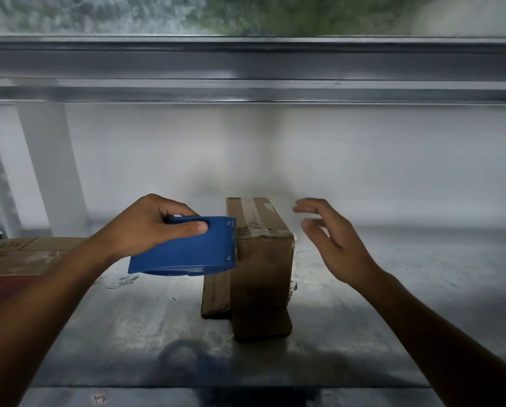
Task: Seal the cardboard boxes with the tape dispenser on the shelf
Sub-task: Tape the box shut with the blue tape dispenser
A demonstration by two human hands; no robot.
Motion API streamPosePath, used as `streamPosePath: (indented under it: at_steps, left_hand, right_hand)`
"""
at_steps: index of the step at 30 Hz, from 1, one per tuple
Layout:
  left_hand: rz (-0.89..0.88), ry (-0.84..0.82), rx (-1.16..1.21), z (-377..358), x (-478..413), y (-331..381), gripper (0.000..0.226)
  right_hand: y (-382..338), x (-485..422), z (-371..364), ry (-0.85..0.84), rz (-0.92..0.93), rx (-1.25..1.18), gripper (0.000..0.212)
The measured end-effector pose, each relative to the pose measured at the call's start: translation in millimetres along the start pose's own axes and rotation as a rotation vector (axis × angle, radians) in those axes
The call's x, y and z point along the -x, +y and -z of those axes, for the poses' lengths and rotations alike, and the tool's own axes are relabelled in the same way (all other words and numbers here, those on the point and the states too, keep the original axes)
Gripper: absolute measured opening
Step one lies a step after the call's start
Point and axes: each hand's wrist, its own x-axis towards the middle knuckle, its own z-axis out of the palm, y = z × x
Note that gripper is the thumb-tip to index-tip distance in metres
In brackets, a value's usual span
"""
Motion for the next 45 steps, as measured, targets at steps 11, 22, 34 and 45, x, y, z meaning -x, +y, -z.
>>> streamPosePath:
  at_steps: [11,22,34,45]
  left_hand:
    - [0.001,0.011,-0.004,-5.0,1.9,-0.3,0.027]
    - [-0.053,0.089,-0.089,8.5,11.6,-0.4,0.023]
    - [0.005,0.122,-0.364,28.5,31.6,-12.2,0.028]
    - [0.016,0.221,-0.846,-1.9,7.7,12.6,0.070]
  right_hand:
    - [-6.8,-16.6,-54.7,-0.130,0.272,0.304,0.046]
    - [-13.3,-20.8,-48.9,-0.292,0.353,0.525,0.053]
    - [-17.5,-20.5,-51.8,-0.310,0.287,0.480,0.048]
    - [-40.6,-23.0,-67.6,-0.309,0.151,0.583,0.054]
